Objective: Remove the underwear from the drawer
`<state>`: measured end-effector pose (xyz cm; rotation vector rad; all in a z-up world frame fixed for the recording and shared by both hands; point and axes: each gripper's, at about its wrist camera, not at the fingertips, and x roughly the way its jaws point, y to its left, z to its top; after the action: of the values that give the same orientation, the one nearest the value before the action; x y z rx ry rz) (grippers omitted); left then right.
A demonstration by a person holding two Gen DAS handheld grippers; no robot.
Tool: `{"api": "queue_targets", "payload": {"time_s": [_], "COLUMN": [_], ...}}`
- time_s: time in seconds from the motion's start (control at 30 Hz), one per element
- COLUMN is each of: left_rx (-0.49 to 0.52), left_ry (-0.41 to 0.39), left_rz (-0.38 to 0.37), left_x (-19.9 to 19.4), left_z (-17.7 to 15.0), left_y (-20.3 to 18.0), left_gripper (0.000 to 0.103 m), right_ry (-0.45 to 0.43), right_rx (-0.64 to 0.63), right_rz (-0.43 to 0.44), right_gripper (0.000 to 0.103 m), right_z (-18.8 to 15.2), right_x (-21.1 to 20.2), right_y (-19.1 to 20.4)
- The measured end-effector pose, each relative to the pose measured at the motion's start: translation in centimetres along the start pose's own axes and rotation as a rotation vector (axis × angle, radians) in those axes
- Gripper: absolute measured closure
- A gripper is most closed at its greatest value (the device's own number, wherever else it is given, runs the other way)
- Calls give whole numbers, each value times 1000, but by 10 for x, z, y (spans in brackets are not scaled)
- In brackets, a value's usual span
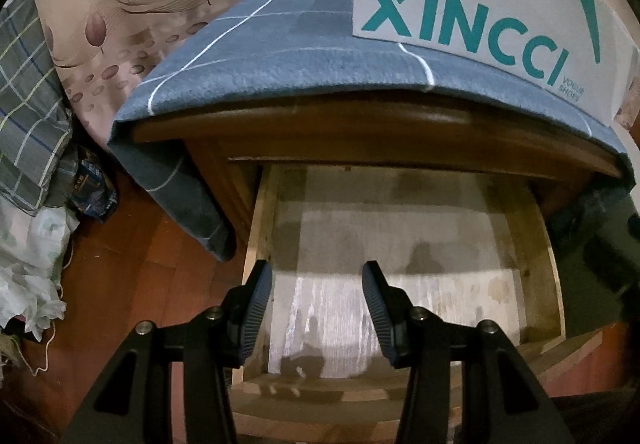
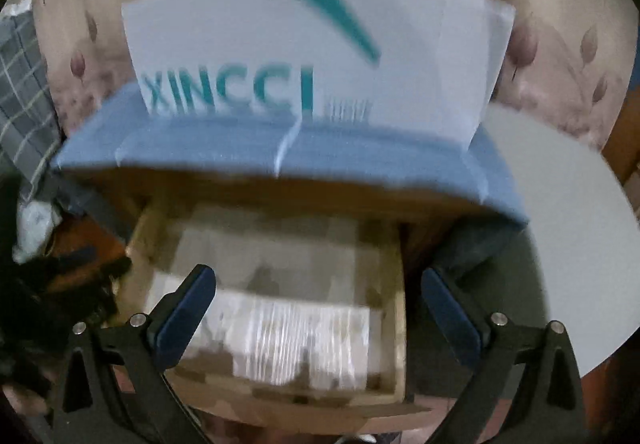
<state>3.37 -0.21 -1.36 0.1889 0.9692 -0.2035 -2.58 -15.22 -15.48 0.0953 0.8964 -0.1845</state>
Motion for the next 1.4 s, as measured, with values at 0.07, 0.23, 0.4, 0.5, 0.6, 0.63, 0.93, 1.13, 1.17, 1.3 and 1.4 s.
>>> {"api": "queue_targets", "payload": {"time_s": [0.07, 0.23, 0.4, 0.5, 0.6, 0.63, 0.93, 1.13, 1.17, 1.3, 1.4], "left_rx": [0, 3, 1, -5, -3, -1, -13, -5, -8, -13, -10], "left_ry": [3, 2, 11, 16, 18, 21, 22, 29, 29, 36, 34], "left_rz": [6, 18, 11, 7, 20, 19, 28, 41, 37, 24, 26], "left_x": [1, 3, 3, 4, 5, 5, 6, 7, 7, 8, 8], "left_z": [-1, -1, -3, -3, -3, -3, -4, -4, -4, -4, -5], "left_y": [-1, -4, -5, -4, -4, -4, -3, -4, -4, -3, -2], "left_gripper": [55, 55, 55, 55, 55, 55, 55, 55, 55, 55, 55], "right_ry": [13, 22, 60, 72, 74, 75, 91, 113, 118, 128, 124], "right_rx": [-4, 20, 51, 60, 43, 38, -29, -13, -14, -8, -14], "right_rz": [14, 30, 50, 57, 52, 53, 34, 58, 57, 55, 49], "right_gripper": [1, 1, 1, 1, 1, 1, 1, 1, 1, 1, 1], "right_z": [-5, -13, -20, -21, -23, -24, -29, -31, -31, -32, -32], "right_x": [7, 19, 27, 30, 33, 34, 39, 42, 43, 45, 45], "right_y": [1, -2, -3, -5, -1, 0, 9, 8, 7, 7, 8]}}
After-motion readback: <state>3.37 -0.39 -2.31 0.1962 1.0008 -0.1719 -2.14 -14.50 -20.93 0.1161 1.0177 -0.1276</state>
